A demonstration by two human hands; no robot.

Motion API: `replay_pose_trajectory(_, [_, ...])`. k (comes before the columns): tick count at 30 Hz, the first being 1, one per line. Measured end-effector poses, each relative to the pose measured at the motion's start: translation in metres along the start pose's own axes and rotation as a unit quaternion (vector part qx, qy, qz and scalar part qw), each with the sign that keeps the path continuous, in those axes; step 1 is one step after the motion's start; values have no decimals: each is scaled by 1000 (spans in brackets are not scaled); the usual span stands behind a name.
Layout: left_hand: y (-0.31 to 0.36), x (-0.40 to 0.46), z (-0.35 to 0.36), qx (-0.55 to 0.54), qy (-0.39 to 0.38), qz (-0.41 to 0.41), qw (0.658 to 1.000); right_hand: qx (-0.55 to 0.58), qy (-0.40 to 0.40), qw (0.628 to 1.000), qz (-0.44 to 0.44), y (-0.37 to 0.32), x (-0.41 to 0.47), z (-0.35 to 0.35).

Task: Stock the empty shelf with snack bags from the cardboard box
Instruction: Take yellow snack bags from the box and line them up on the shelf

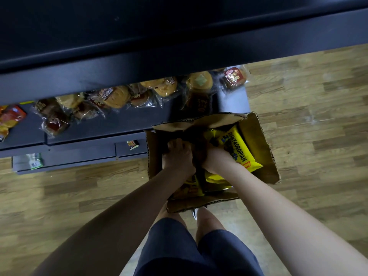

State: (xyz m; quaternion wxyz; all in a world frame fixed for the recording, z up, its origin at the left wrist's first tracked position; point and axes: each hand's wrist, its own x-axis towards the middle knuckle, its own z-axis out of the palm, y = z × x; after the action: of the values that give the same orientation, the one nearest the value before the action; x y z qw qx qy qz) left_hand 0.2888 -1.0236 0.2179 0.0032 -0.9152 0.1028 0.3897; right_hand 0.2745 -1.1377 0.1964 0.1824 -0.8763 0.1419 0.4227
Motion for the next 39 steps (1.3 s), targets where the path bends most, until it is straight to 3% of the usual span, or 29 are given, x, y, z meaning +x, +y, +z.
replay_pose_trajectory(7, [9,-2,4,37,0,-5,999,-60,89,994,-10,4,-31,-5])
replay_pose_trajectory(13, [5,-7,1,-3,55,-19,998,-2,105,994,7,4,-44,-2])
replay_pose_trajectory(22, [-2,-17,-2,-106,98,-68,987,176,138,975,8,17,-28,4])
replay_pose_trajectory(26, [1,-21,10,-136,126,-83,979,147,163,975,-36,17,-23,10])
replay_pose_trajectory(31, [4,-16,16,-99,57,-34,993,21,144,987,-63,8,-15,23])
replay_pose_trajectory(39, [-4,-5,1,-42,14,0,999,69,86,991,-73,1,9,31])
